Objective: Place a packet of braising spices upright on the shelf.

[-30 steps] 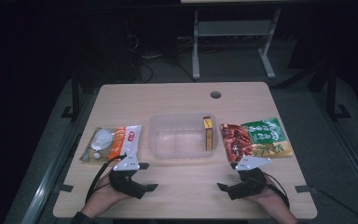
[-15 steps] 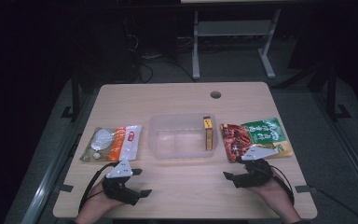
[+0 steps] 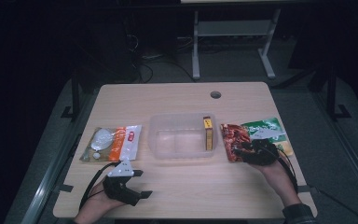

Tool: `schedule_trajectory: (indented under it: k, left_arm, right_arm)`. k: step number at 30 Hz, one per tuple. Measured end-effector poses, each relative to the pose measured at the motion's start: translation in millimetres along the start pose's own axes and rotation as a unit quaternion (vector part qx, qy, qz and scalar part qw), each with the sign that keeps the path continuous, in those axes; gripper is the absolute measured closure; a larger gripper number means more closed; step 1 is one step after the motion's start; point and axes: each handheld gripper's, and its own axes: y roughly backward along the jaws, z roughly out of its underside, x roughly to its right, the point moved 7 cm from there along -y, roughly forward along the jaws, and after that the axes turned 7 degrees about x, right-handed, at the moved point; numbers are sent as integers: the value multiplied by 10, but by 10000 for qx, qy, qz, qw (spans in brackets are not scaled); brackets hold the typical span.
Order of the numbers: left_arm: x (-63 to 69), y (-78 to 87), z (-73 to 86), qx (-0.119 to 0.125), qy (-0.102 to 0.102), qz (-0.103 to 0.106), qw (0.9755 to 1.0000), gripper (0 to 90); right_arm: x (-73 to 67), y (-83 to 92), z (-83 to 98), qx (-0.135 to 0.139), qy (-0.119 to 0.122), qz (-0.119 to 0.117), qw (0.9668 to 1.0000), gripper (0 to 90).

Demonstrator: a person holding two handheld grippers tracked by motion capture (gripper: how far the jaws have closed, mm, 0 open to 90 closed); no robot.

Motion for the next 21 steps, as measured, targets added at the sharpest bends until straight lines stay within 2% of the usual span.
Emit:
schedule_trajectory:
  k: [4, 7, 10, 12, 14, 18, 21]
  left_arm:
    - [-4, 2, -18, 67, 106, -40, 9999, 166]
    - [-17, 11, -36, 134, 155, -71, 9998, 163]
    - [-27, -8, -12, 62, 239, -24, 9997, 139]
    - [-31, -15, 15, -49, 223, -2, 9997, 137]
    - [-39, -20, 30, -128, 75, -11, 9999, 137]
    - [-52, -35, 43, -157, 34, -37, 9999, 136]
    - [-56, -43, 52, -199, -2, -91, 9998, 136]
  right_arm:
    - [146, -80, -85, -39, -99, 137, 9999, 735]
    - [266, -150, -163, 27, -138, 290, 9995, 825]
    - [346, -200, -223, 8, -184, 331, 9993, 896]
    - [387, -240, -267, 53, -276, 310, 9991, 899]
    - [426, -282, -293, 20, -239, 394, 9989, 899]
    - [533, -396, -363, 78, -284, 518, 9982, 899]
    - [612, -522, -368, -72, -287, 644, 9975, 899]
